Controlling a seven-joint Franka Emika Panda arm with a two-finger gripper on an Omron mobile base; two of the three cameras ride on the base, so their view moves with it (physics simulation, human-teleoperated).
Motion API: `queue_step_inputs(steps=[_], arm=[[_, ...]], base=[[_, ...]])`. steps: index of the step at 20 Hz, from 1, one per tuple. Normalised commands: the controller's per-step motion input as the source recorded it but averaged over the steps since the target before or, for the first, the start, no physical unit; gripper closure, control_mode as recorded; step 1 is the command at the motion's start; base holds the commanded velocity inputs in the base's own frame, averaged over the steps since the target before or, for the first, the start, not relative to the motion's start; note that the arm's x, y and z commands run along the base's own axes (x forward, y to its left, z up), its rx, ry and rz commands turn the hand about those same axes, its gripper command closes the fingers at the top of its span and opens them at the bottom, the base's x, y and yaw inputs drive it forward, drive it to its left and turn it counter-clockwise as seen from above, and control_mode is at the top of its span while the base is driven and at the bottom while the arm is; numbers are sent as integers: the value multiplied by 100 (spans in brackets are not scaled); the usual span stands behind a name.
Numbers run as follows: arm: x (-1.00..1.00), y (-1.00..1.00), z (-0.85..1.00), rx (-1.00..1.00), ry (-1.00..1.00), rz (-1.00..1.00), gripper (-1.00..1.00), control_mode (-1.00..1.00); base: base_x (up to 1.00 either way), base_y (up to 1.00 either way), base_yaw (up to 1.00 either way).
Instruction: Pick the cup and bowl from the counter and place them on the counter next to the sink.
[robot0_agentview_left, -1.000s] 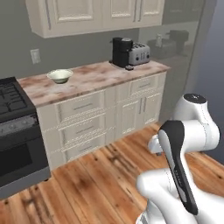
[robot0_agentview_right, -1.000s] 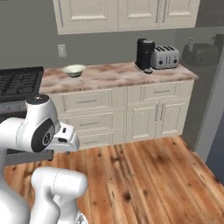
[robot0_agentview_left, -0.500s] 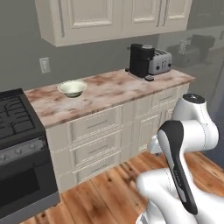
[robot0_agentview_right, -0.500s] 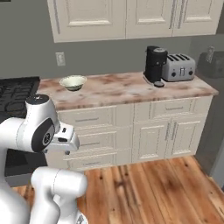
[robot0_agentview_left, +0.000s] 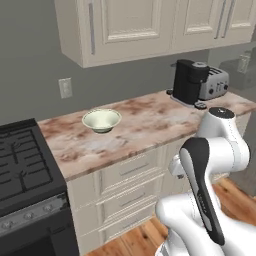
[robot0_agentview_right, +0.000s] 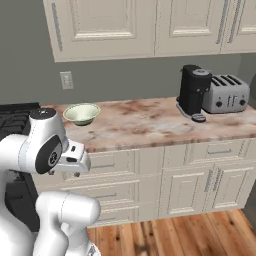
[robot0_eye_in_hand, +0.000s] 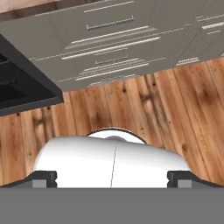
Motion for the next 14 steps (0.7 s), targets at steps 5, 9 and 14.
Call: queue_step_inputs(steps=[5,9,14], arm=[[0,0,0,0,0,0,-100,100],[0,0,0,0,0,0,-100,100],[0,0,0,0,0,0,-100,100]], base=[[100,-1,14],[61,-1,11],[1,0,1]])
